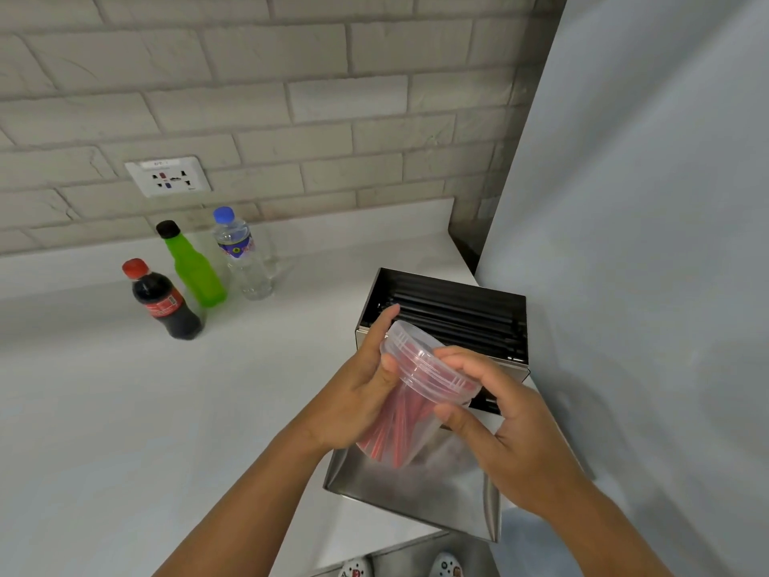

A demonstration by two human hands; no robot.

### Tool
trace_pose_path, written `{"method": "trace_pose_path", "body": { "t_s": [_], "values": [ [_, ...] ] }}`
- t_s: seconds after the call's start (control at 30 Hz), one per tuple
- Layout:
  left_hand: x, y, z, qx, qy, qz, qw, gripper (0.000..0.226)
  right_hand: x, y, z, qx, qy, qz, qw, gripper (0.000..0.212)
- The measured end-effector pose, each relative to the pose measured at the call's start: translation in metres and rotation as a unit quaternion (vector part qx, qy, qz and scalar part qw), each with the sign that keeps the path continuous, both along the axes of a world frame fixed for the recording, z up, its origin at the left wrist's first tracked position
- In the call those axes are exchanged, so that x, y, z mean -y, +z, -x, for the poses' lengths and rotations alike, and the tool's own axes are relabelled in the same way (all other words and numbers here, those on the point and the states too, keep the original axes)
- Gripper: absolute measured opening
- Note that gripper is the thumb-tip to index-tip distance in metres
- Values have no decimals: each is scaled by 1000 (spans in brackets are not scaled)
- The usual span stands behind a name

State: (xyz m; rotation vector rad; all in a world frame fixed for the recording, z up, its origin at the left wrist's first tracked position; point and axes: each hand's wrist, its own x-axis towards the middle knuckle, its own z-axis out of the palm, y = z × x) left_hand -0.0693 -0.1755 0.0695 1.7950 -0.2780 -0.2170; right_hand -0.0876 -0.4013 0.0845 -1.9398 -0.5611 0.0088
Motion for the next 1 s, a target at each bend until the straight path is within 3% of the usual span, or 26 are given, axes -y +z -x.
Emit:
{"method": "trace_pose_path", "body": {
  "t_s": [0.1,0.4,0.6,0.9,1.0],
  "values": [
    [-2,7,-2,-9,-20,-18,1000,82,3,1,-2,-7,2,-9,1000,43],
    [2,16,-7,23,-15,-1,1000,83,5,6,-7,-29,-17,-32,999,45],
    [6,19,-7,24,44,16,999,57,0,5,-8,-21,-36,-41,998,45],
    [7,10,-6,32,58,31,997,69,-6,-4,-10,-31,-58,-28,997,38],
    [7,11,-5,37,56,42,997,67,-5,-5,-11,-24,-55,-22,998,45]
  ]
}}
